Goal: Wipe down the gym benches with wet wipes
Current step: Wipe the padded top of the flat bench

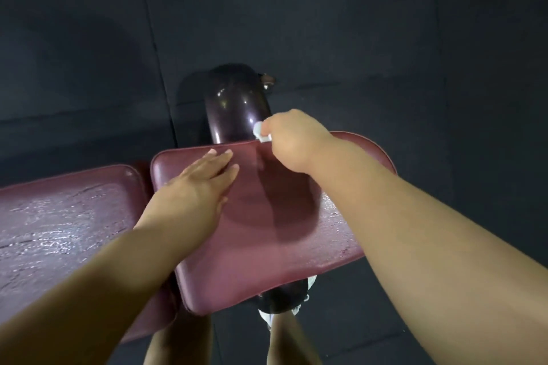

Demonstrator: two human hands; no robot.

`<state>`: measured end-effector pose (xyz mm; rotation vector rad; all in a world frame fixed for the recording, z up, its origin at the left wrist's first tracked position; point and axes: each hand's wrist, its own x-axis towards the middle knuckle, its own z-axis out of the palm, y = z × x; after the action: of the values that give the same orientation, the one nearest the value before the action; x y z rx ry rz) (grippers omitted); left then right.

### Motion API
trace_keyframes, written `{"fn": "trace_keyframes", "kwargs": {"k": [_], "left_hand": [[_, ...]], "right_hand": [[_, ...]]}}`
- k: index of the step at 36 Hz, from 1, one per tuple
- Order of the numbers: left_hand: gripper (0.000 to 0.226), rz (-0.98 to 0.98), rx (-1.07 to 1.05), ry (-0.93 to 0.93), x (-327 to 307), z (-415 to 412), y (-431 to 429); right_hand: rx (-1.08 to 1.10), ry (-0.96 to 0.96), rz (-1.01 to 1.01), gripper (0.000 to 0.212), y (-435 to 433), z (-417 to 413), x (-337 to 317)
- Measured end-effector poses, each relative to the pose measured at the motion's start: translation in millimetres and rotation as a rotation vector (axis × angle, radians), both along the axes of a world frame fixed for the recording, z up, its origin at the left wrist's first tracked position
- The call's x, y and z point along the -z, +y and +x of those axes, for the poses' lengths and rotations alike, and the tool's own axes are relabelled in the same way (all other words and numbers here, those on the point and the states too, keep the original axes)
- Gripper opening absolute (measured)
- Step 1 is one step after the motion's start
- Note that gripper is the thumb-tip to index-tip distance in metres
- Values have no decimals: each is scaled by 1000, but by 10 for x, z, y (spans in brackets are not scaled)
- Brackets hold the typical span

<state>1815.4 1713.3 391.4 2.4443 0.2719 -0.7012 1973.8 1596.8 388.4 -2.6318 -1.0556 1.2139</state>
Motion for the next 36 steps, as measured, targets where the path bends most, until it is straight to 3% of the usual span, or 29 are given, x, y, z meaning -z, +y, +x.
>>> {"fn": "trace_keyframes", "kwargs": {"k": [4,12,17,24,31,36], "left_hand": [[46,-15,-14,-30,-9,-57,101],[50,32,-139,53,-17,-211,303],[47,17,-125,-51,26,-248,382],[38,109,-112,-47,-1,-520,752],[48,159,-249,54,-15,-878,1119],[52,163,-363,93,-71,-1085,1272]], "right_hand": [[10,-16,-22,38,24,-41,-29],[182,-94,-358,34,-160,198,-13],[142,-4,-249,34,404,-100,127],[40,148,-86,40,853,-434,58],[83,-12,-240,27,815,-463,-36],[58,107,-257,40,1206,-622,4]]}}
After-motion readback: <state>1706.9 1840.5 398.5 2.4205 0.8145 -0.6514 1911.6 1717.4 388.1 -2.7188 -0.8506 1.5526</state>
